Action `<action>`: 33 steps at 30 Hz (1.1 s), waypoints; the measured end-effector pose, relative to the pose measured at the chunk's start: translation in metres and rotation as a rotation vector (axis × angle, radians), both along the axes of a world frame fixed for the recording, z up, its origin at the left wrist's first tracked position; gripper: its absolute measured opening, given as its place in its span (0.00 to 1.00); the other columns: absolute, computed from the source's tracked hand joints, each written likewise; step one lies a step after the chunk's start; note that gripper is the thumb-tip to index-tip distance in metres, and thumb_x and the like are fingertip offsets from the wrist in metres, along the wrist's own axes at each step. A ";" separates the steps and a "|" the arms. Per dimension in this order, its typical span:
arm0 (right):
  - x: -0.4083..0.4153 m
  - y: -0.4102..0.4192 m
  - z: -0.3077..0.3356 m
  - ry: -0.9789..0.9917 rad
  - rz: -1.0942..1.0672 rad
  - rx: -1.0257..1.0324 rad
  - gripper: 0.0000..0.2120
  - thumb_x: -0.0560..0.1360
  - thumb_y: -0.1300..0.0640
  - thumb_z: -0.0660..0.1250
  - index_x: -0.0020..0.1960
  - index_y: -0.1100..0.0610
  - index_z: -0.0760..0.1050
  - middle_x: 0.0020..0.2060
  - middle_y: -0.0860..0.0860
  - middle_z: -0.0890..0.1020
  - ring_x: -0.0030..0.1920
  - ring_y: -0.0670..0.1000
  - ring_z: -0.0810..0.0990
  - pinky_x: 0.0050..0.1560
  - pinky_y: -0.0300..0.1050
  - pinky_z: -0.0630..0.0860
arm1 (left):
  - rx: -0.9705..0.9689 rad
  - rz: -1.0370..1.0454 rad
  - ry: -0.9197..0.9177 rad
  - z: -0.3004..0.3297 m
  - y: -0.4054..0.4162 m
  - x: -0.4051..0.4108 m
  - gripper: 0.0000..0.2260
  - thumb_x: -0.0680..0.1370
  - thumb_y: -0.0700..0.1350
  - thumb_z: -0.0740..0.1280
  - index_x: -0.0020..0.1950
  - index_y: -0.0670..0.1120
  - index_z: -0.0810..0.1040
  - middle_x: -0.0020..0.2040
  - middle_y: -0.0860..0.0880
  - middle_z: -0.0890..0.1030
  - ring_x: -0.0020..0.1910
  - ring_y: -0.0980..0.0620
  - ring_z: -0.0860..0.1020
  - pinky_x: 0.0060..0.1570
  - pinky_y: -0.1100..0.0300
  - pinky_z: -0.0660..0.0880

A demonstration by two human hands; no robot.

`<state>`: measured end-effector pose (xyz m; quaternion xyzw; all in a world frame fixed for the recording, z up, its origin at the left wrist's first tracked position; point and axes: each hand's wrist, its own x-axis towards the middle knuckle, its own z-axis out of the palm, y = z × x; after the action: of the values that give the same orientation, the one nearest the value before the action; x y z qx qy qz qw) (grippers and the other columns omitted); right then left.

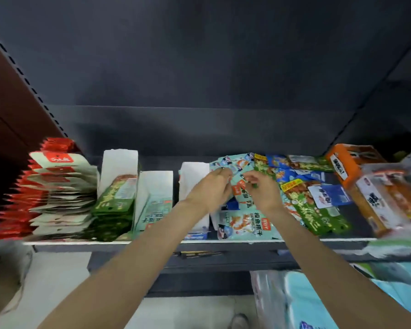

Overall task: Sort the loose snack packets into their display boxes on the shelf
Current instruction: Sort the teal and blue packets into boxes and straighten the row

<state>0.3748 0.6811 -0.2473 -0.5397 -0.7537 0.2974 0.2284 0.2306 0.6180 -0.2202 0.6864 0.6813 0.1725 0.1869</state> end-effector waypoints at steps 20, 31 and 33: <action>0.065 0.066 -0.024 -0.567 0.299 0.259 0.09 0.80 0.59 0.57 0.50 0.58 0.76 0.36 0.53 0.81 0.35 0.54 0.80 0.33 0.44 0.72 | -0.474 0.262 -0.150 -0.045 0.068 0.069 0.19 0.81 0.46 0.58 0.72 0.43 0.67 0.77 0.45 0.54 0.75 0.46 0.58 0.70 0.58 0.57; 0.030 0.032 0.054 0.435 0.248 0.015 0.12 0.77 0.64 0.62 0.52 0.51 0.80 0.52 0.44 0.80 0.53 0.38 0.77 0.59 0.39 0.74 | 0.235 0.471 -0.545 0.032 0.045 0.038 0.09 0.82 0.42 0.58 0.49 0.41 0.76 0.43 0.43 0.81 0.44 0.44 0.80 0.46 0.52 0.78; 0.019 0.027 0.061 0.352 0.156 0.177 0.16 0.75 0.66 0.65 0.58 0.51 0.76 0.55 0.46 0.75 0.48 0.38 0.76 0.53 0.31 0.73 | 0.272 0.410 -0.335 0.042 0.030 0.015 0.09 0.82 0.42 0.58 0.52 0.40 0.77 0.41 0.43 0.81 0.43 0.41 0.80 0.44 0.50 0.77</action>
<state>0.3937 0.7086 -0.1858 -0.3972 -0.7648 0.3367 0.3793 0.2460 0.6475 -0.1778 0.5151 0.7360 0.4074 0.1642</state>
